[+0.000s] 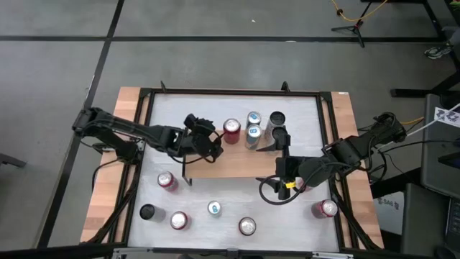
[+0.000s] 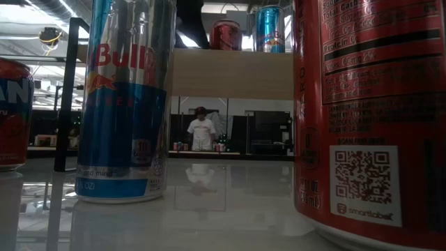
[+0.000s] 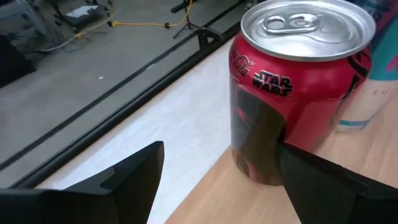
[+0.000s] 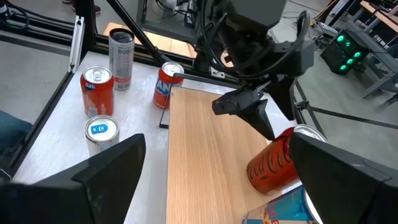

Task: Place canned beverage on shelf
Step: Put the top red-black soda can on the shelf, then put the blue soda can on the shelf aligned with the other blue soda cans

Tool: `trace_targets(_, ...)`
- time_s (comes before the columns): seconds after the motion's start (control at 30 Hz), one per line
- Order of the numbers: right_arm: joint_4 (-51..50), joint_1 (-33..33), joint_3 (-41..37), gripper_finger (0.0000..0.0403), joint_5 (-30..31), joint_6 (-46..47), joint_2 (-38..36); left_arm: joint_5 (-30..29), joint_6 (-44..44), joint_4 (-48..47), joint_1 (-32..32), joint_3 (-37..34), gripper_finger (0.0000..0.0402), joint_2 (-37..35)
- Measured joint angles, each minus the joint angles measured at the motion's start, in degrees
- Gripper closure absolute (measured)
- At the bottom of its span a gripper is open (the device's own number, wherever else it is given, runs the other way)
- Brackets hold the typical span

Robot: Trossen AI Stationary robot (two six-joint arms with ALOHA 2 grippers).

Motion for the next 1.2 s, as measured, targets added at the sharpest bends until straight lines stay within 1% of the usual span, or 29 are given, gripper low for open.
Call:
trace_targets(0.17, 0.1, 0.0, 0.0, 0.0017, 0.0, 0.0, 0.0, 1.3, 0.2, 1.9, 0.9, 0.0, 0.0095, 1.7)
trace_targets(0.37, 0.0, 0.0, 0.0, 0.0017, 0.0, 0.0, 0.0, 1.2, 1.5, 2.0, 1.2, 0.0, 0.0095, 3.3)
trace_targets(0.57, -0.1, 0.0, 0.0, 0.0017, 0.0, 0.0, 0.0, 0.3, 2.4, 1.8, 1.0, 0.0, 0.0095, 2.5)
trace_targets(0.67, -0.2, 0.0, 0.0, 0.0017, -0.3, 0.0, 0.0, 0.8, 4.5, 1.5, 0.1, 0.0, 0.0095, 1.5)
trace_targets(0.77, -0.6, 0.0, 0.0, 0.0017, -1.9, 0.0, 0.0, 1.8, 4.6, 0.3, -1.5, 0.0, 0.0095, -0.1)
trace_targets(0.9, -0.9, 0.0, 0.0, 0.0017, -4.1, 0.1, 0.0, 6.5, 4.6, 0.1, -4.3, 0.0, 0.0095, -3.4)
trace_targets(1.07, -1.2, 0.0, 0.0, 0.0017, -4.5, 1.9, 0.0, 13.9, 4.1, 0.5, -9.2, 0.0, 0.0095, -6.9)
trace_targets(1.2, -1.2, 0.0, 0.0, 0.0017, -4.7, 2.0, 0.0, 17.1, 4.1, 1.3, -14.4, 0.0, 0.0095, -8.0)
